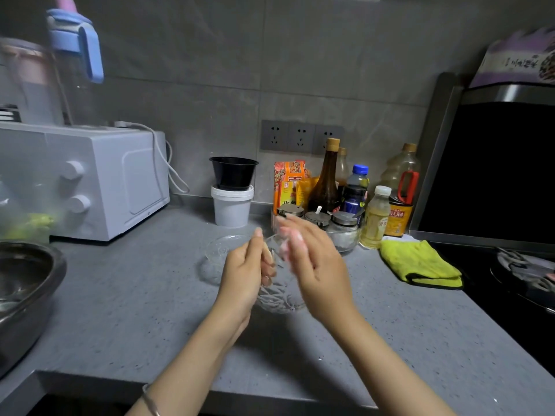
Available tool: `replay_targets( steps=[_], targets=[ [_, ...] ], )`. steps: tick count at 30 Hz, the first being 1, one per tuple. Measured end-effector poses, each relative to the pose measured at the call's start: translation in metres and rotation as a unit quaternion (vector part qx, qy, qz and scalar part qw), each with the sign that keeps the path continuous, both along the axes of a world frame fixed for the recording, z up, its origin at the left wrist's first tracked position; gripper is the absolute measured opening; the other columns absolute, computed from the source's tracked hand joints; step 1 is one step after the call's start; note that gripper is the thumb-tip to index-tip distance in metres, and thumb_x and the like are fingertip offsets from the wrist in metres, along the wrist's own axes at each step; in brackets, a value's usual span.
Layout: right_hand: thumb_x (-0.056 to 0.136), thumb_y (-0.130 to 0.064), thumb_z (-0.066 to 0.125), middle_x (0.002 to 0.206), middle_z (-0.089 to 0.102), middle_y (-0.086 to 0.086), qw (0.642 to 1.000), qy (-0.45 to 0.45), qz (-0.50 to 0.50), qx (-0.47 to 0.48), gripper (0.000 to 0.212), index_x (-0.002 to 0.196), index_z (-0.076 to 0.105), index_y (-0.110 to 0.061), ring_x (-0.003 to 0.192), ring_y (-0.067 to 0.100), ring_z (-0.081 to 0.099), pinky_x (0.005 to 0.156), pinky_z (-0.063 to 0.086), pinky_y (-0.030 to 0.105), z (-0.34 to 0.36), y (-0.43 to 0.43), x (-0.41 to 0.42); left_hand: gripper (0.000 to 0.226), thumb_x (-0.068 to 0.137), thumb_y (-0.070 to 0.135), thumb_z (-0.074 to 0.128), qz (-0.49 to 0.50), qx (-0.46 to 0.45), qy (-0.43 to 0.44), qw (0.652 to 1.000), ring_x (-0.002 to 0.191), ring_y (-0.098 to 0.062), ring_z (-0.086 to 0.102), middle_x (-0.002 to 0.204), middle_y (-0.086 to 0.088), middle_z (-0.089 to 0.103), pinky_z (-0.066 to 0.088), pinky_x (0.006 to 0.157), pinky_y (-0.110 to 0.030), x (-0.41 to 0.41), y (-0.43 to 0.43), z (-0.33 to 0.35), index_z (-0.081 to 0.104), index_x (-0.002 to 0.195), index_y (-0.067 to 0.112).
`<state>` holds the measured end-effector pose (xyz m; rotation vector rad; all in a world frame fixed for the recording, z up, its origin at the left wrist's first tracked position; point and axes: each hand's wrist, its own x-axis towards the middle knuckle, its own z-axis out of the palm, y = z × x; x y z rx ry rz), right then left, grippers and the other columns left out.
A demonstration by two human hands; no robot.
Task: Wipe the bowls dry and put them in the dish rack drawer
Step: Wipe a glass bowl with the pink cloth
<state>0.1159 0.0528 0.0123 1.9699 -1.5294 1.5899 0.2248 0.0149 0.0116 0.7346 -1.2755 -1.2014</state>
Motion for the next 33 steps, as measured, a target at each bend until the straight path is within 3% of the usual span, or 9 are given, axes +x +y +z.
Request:
replay_targets(
  steps=[5, 10, 13, 18, 22, 25, 28, 31, 33],
  targets=[
    [0.100, -0.040, 0.034, 0.091, 0.074, -0.004, 0.909, -0.379, 0.130, 0.118, 0.040, 0.097, 0.069, -0.023, 0.090, 0.010, 0.069, 0.081, 0.055, 0.029, 0.002, -0.001, -0.012, 0.045, 0.100, 0.034, 0.039, 0.012, 0.033, 0.052, 0.998, 0.035, 0.001, 0.036, 0.038, 0.010, 0.041, 0.029, 0.038, -0.009, 0.005, 0.002, -0.002, 0.043, 0.060, 0.013],
    [0.096, -0.042, 0.046, 0.066, 0.063, 0.022, 0.895, -0.411, 0.099, 0.140, 0.052, 0.064, 0.064, -0.005, 0.062, 0.022, 0.059, 0.063, 0.046, 0.027, 0.007, 0.006, -0.018, 0.045, 0.097, 0.044, 0.040, -0.055, 0.042, 0.006, 0.998, 0.084, -0.019, 0.062, 0.085, -0.007, 0.066, 0.048, 0.083, -0.033, 0.008, -0.008, -0.011, 0.064, 0.086, 0.008],
    [0.095, -0.043, 0.048, 0.055, 0.044, 0.015, 0.928, -0.334, 0.084, 0.142, 0.060, 0.060, 0.049, 0.006, 0.044, 0.014, 0.040, 0.045, 0.034, 0.018, 0.013, 0.008, -0.025, 0.044, 0.099, 0.036, 0.039, -0.056, -0.010, -0.055, 0.997, 0.063, -0.009, 0.058, 0.066, -0.003, 0.063, 0.046, 0.061, -0.013, 0.012, -0.011, 0.000, 0.063, 0.069, 0.013],
    [0.096, -0.044, 0.045, 0.058, 0.045, 0.016, 0.951, -0.258, 0.092, 0.144, 0.059, 0.064, 0.049, 0.006, 0.046, 0.016, 0.042, 0.047, 0.033, 0.022, 0.014, 0.006, -0.024, 0.059, 0.098, 0.031, 0.043, -0.030, -0.059, -0.096, 0.993, 0.038, -0.004, 0.036, 0.038, 0.007, 0.038, 0.032, 0.044, -0.014, 0.006, -0.001, 0.010, 0.042, 0.041, 0.019],
    [0.096, -0.049, 0.032, 0.097, 0.068, 0.005, 0.970, -0.202, 0.104, 0.083, 0.052, 0.102, 0.065, -0.010, 0.089, 0.016, 0.064, 0.078, 0.050, 0.032, -0.003, 0.013, -0.014, 0.053, 0.098, 0.031, 0.046, 0.020, -0.005, -0.012, 1.000, 0.044, -0.012, 0.034, 0.044, -0.001, 0.033, 0.030, 0.049, -0.021, 0.005, -0.005, 0.006, 0.035, 0.049, 0.013],
    [0.098, -0.052, 0.019, 0.147, 0.036, -0.021, 0.995, -0.080, 0.053, 0.036, 0.052, 0.144, 0.034, -0.033, 0.136, 0.000, 0.033, 0.110, 0.032, 0.023, -0.021, 0.024, 0.000, 0.047, 0.099, 0.032, 0.045, 0.040, 0.029, 0.039, 0.998, 0.050, -0.017, 0.036, 0.052, -0.008, 0.038, 0.033, 0.055, -0.023, 0.008, -0.008, 0.006, 0.044, 0.059, 0.008],
    [0.098, -0.055, 0.018, 0.157, 0.012, -0.018, 0.999, 0.048, -0.008, 0.025, 0.058, 0.150, 0.017, -0.029, 0.145, 0.004, 0.009, 0.119, 0.015, 0.030, -0.025, 0.024, 0.008, 0.052, 0.100, 0.030, 0.043, 0.042, 0.001, 0.012, 0.999, 0.038, -0.008, 0.026, 0.040, 0.007, 0.029, 0.023, 0.043, -0.022, 0.007, -0.006, 0.009, 0.033, 0.050, 0.018],
    [0.100, -0.046, 0.028, 0.153, 0.031, -0.003, 0.976, 0.207, -0.062, -0.039, 0.053, 0.146, 0.033, -0.020, 0.144, 0.014, 0.021, 0.117, 0.020, 0.039, -0.016, 0.017, 0.006, 0.047, 0.100, 0.030, 0.042, 0.025, -0.015, -0.030, 0.999, 0.044, -0.006, 0.051, 0.048, 0.004, 0.054, 0.040, 0.048, -0.022, 0.005, -0.003, 0.007, 0.054, 0.056, 0.017],
    [0.098, -0.043, 0.035, 0.142, 0.048, -0.004, 0.980, 0.189, -0.052, -0.041, 0.047, 0.137, 0.049, -0.021, 0.135, 0.011, 0.038, 0.111, 0.031, 0.034, -0.005, 0.014, 0.006, 0.044, 0.100, 0.030, 0.043, 0.017, -0.013, -0.037, 0.999, 0.050, -0.007, 0.055, 0.054, 0.001, 0.059, 0.042, 0.050, -0.021, 0.003, -0.001, 0.006, 0.060, 0.062, 0.017]
  ],
)
